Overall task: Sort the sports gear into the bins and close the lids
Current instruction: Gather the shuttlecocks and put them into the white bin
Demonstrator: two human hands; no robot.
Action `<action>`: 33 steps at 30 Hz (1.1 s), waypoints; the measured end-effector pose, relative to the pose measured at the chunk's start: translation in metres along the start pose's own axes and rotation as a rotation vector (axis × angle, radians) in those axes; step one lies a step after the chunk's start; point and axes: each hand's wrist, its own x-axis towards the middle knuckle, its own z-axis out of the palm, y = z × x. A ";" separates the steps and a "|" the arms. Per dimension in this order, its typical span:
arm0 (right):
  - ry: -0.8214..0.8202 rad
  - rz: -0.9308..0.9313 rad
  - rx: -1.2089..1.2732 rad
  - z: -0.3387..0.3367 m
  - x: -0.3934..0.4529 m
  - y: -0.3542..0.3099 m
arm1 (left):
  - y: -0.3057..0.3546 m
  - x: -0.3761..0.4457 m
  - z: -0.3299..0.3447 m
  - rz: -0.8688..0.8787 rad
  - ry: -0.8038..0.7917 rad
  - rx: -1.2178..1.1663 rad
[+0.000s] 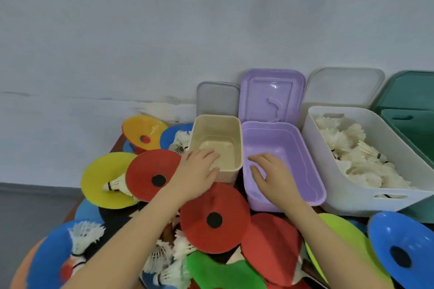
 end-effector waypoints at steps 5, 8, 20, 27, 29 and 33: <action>-0.031 0.032 0.048 0.052 -0.005 -0.061 | -0.072 -0.050 -0.004 -0.030 0.015 -0.030; -0.095 -0.003 0.070 0.082 -0.014 -0.090 | -0.107 -0.080 -0.001 -0.075 0.011 -0.068; -0.281 0.234 -0.095 0.176 -0.015 -0.130 | -0.144 -0.148 0.043 -0.066 0.017 -0.099; -0.169 0.285 -0.072 0.187 -0.018 -0.136 | -0.141 -0.155 0.063 -0.133 0.010 -0.038; -0.158 0.281 -0.058 0.184 -0.022 -0.136 | -0.138 -0.158 0.068 -0.167 -0.016 -0.027; -0.111 0.276 -0.044 0.183 -0.031 -0.133 | -0.137 -0.159 0.072 -0.215 -0.007 -0.114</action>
